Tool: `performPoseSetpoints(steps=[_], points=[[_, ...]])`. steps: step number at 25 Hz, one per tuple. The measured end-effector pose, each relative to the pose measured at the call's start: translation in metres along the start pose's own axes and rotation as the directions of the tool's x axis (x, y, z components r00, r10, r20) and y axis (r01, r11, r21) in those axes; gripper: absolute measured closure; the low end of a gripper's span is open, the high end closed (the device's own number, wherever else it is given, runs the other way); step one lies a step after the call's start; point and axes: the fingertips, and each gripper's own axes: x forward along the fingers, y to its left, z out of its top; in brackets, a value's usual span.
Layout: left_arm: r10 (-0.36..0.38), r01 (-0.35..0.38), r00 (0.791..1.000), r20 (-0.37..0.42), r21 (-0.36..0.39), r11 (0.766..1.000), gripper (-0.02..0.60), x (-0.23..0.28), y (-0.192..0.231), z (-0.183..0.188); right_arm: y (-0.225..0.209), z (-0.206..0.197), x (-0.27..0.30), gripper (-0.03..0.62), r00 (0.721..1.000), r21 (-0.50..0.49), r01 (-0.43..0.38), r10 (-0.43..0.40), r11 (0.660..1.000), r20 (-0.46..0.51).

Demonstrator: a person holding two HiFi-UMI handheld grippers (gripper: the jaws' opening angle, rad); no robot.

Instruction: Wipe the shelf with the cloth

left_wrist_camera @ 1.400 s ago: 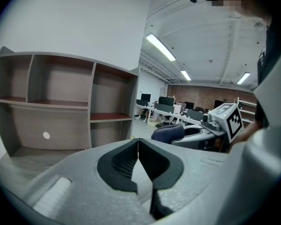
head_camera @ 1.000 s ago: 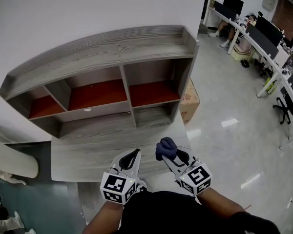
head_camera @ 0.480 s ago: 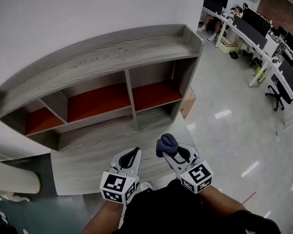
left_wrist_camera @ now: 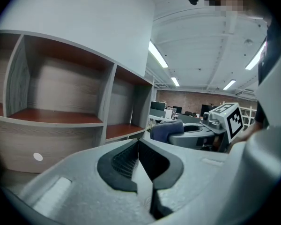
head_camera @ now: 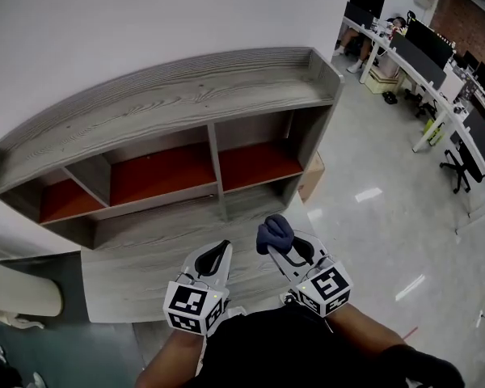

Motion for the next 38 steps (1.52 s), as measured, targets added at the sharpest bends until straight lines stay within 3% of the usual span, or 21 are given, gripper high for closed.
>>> performPoseSetpoints(steps=[10,24,30,38], points=[[0.066,-0.066,0.998,0.012,-0.012,0.998,0.571,0.026,-0.008,0.011,-0.026,0.005,0.006,0.451,0.997,-0.019,-0.074,0.075,0.997,0.006],[0.141,-0.141,0.990,0.016,-0.022,0.990,0.572,0.033,-0.008,0.015,-0.049,0.011,0.015,0.451,0.993,-0.033,-0.115,0.116,0.993,0.031],[0.180,-0.180,0.983,0.016,-0.028,0.983,0.571,0.025,0.000,0.014,-0.068,0.046,0.048,0.451,0.992,-0.141,-0.068,0.082,0.988,0.098],[0.208,-0.208,0.978,-0.008,-0.045,0.977,0.571,0.009,0.006,0.005,-0.076,0.109,0.119,0.451,0.985,-0.298,-0.012,0.063,0.955,0.164]])
